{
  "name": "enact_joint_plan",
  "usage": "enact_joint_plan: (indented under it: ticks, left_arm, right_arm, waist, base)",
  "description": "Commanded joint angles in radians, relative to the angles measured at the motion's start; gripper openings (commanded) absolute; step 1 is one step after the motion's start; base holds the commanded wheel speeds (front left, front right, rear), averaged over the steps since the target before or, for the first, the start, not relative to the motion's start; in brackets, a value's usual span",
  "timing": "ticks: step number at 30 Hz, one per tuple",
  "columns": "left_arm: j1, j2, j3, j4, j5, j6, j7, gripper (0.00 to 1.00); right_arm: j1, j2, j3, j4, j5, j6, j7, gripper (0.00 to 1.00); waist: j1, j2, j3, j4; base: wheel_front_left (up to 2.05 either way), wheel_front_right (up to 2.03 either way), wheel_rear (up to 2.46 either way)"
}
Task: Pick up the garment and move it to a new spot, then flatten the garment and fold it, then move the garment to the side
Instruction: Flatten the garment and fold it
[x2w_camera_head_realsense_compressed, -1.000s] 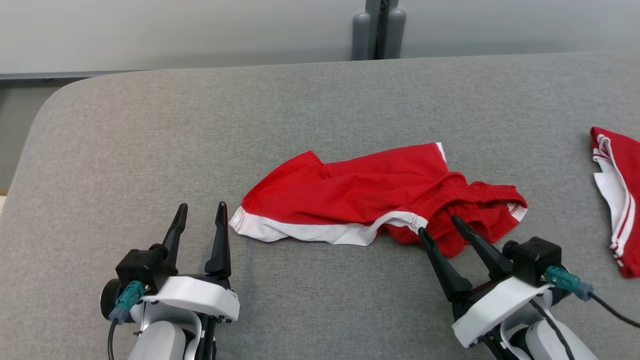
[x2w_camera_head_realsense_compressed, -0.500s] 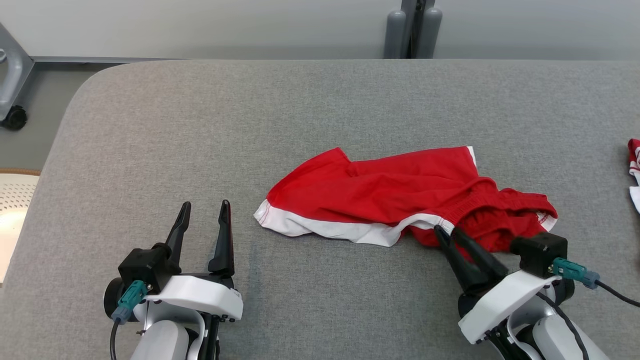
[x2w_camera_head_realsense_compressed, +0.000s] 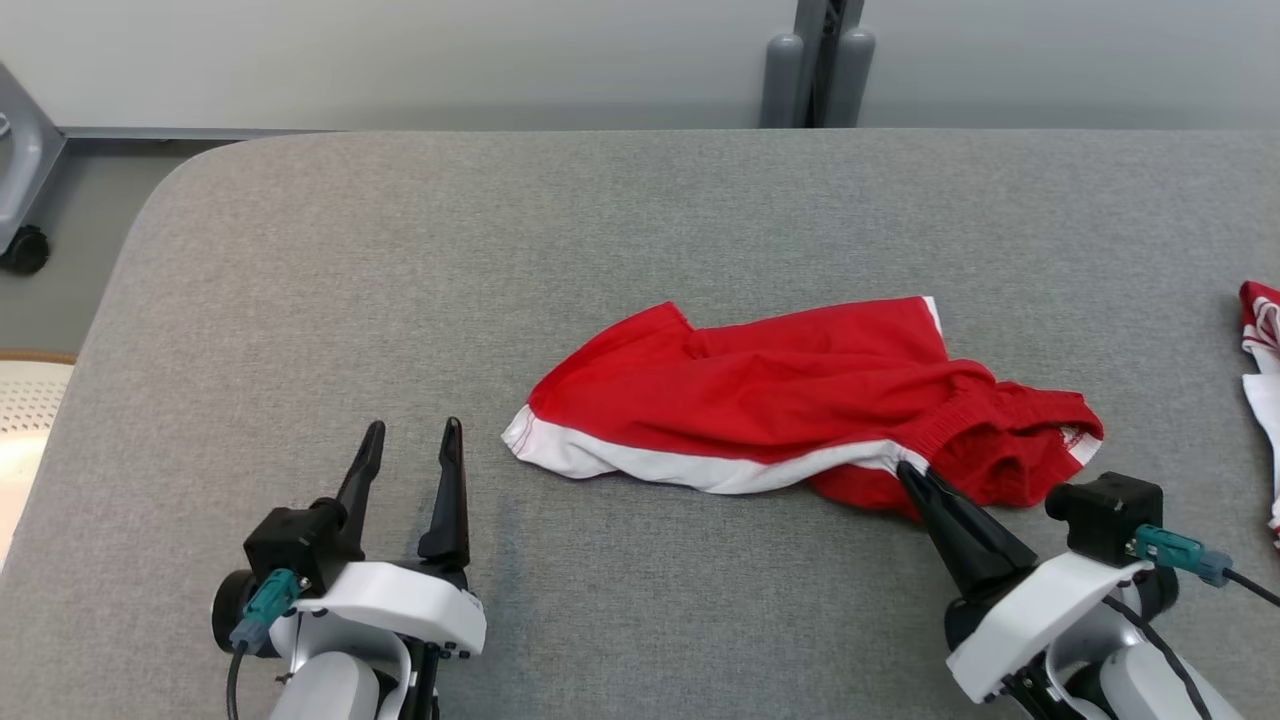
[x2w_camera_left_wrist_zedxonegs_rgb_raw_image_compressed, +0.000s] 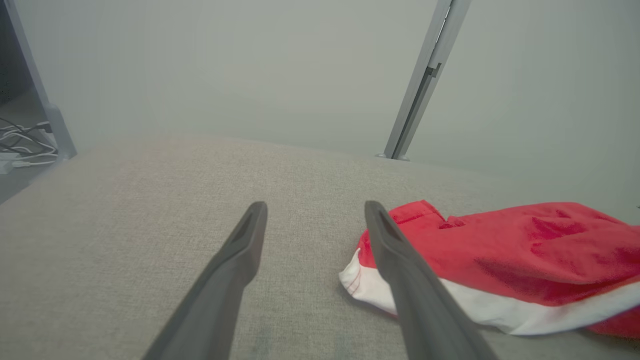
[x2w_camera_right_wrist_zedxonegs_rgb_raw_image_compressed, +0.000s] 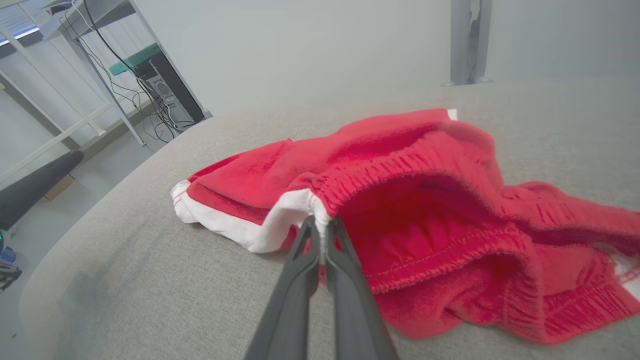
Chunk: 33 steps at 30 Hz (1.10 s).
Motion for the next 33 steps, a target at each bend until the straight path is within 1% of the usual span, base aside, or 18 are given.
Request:
enact_joint_plan:
  ticks: [1, 5, 11, 12, 13, 14, 18, 21, 26, 29, 33]
  left_arm:
    - [0.010, 0.003, -0.004, 0.019, -0.001, -0.009, -0.004, 1.00]
    - [-0.009, 0.005, -0.026, 0.091, -0.003, -0.031, -0.003, 1.00]
    - [-0.084, 0.043, -0.088, 0.213, 0.048, -0.068, 0.069, 1.00]
    - [-0.084, 0.043, -0.088, 0.213, 0.048, -0.068, 0.069, 1.00]
    - [-0.101, 0.054, -0.092, 0.227, 0.053, -0.070, 0.080, 1.00]
    - [-0.131, 0.070, -0.108, 0.252, 0.066, -0.083, 0.100, 1.00]
    - [-0.175, 0.102, -0.149, 0.288, 0.076, -0.127, 0.152, 1.00]
    - [-0.204, 0.125, -0.179, 0.297, 0.068, -0.152, 0.181, 1.00]
    - [-0.237, 0.151, -0.245, 0.305, 0.034, -0.168, 0.231, 1.00]
    - [-0.251, 0.163, -0.307, 0.291, 0.003, -0.170, 0.252, 1.00]
    - [-0.270, 0.196, -0.371, 0.273, -0.054, -0.169, 0.261, 1.00]
  right_arm:
    - [0.022, -0.020, -0.011, -0.012, 0.005, 0.000, 0.013, 0.00]
    - [0.050, -0.042, -0.025, -0.048, 0.015, 0.000, 0.041, 0.00]
    - [0.066, -0.042, -0.045, -0.085, 0.008, 0.000, 0.064, 0.00]
    - [0.066, -0.042, -0.045, -0.085, 0.008, 0.000, 0.064, 0.00]
    - [0.067, -0.042, -0.048, -0.086, 0.008, 0.000, 0.068, 0.00]
    - [0.073, -0.045, -0.060, -0.082, 0.001, 0.000, 0.076, 0.00]
    - [0.080, -0.043, -0.079, -0.073, -0.014, 0.000, 0.088, 0.00]
    - [0.082, -0.042, -0.089, -0.073, -0.017, 0.000, 0.092, 0.00]
    - [0.078, -0.039, -0.096, -0.077, -0.021, 0.000, 0.094, 0.00]
    - [0.075, -0.038, -0.096, -0.078, -0.023, 0.000, 0.093, 0.00]
    - [0.071, -0.039, -0.097, -0.076, -0.022, 0.000, 0.091, 0.00]
  waist:
    - [0.0000, -0.0001, -0.001, -0.010]
    - [0.0000, -0.0001, -0.002, -0.032]
    - [0.0000, -0.0001, 0.005, -0.060]
    - [0.0000, -0.0001, 0.005, -0.060]
    - [0.0000, -0.0001, 0.007, -0.064]
    - [0.0000, -0.0001, 0.011, -0.072]
    - [0.0000, -0.0001, 0.019, -0.085]
    - [0.0000, -0.0001, 0.024, -0.091]
    - [0.0000, -0.0001, 0.033, -0.098]
    - [0.0000, -0.0001, 0.039, -0.100]
    - [0.0000, -0.0001, 0.044, -0.100]
  base:
    - [0.00, 0.00, 0.00]
    - [0.00, 0.00, 0.00]
    - [0.00, 0.00, 0.00]
    - [0.00, 0.00, 0.00]
    - [0.00, 0.00, 0.00]
    - [0.00, 0.00, 0.00]
    - [0.00, 0.00, 0.00]
    - [0.00, 0.00, 0.00]
    - [0.00, 0.00, 0.00]
    - [0.00, 0.00, 0.00]
    - [0.00, 0.00, 0.00]
